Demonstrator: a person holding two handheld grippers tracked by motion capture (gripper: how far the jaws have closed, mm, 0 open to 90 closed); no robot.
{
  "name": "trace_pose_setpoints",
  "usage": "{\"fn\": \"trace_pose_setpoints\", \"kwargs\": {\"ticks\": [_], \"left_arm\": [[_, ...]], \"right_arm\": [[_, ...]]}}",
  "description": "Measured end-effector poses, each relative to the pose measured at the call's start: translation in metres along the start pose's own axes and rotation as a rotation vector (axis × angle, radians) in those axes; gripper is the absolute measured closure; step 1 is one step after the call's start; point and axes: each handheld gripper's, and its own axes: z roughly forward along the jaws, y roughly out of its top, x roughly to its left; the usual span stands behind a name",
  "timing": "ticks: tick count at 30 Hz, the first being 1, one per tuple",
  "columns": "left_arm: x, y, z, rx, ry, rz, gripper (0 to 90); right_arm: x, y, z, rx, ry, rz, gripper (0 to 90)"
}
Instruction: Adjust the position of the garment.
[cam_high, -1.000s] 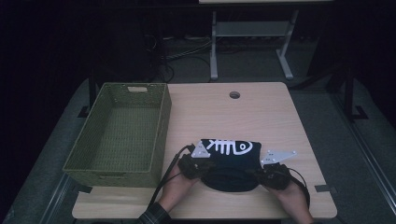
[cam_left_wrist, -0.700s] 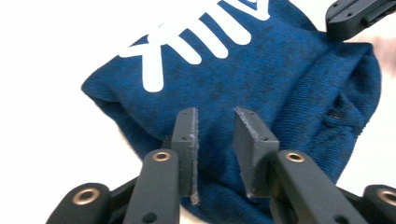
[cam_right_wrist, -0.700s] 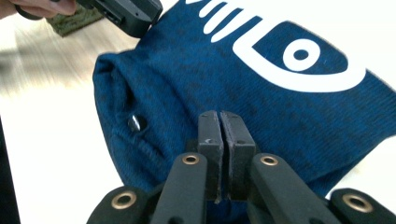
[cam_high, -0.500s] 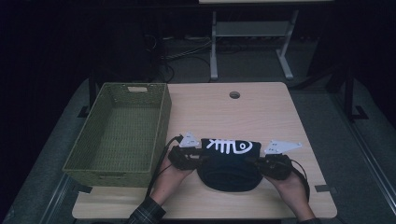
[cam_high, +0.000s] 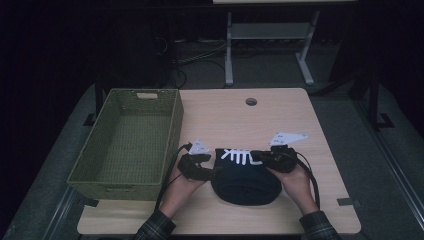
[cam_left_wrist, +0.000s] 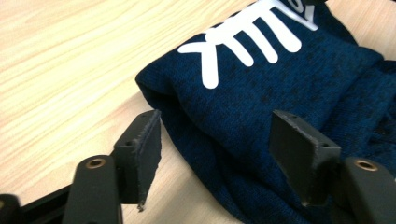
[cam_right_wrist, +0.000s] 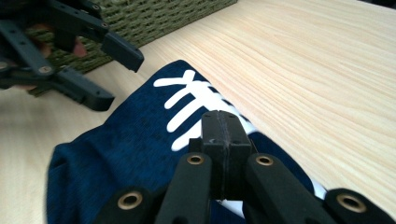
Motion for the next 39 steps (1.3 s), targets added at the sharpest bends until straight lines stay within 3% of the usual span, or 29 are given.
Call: {"fn": "trace_pose_setpoints", "kwargs": {"ticks": [10,18,23,28,35,39], "left_arm": [[0.0,-0.002,0.004,0.017,0.007,-0.003,29.8],[0.001,-0.004,0.008,0.031,0.01,-0.005,29.2],[0.002,-0.003,0.009,0.025,0.009,-0.012,28.9],[0.002,0.001,0.009,0.014,0.015,-0.011,28.1],[0.003,0.01,0.012,-0.004,0.009,-0.012,24.9],[0.004,0.012,0.017,-0.021,-0.001,-0.032,19.9]], "right_arm": [[-0.001,-0.009,0.038,0.127,-0.028,-0.026,90.0],[-0.003,-0.014,0.043,0.13,-0.029,-0.014,90.0],[-0.001,-0.009,0.029,0.075,-0.018,-0.008,83.1],[-0.004,-0.012,0.01,0.04,-0.052,-0.001,72.3],[-0.009,-0.029,-0.03,-0.012,-0.181,0.025,50.9],[-0.015,-0.048,-0.048,-0.006,-0.254,0.069,39.9]]}}
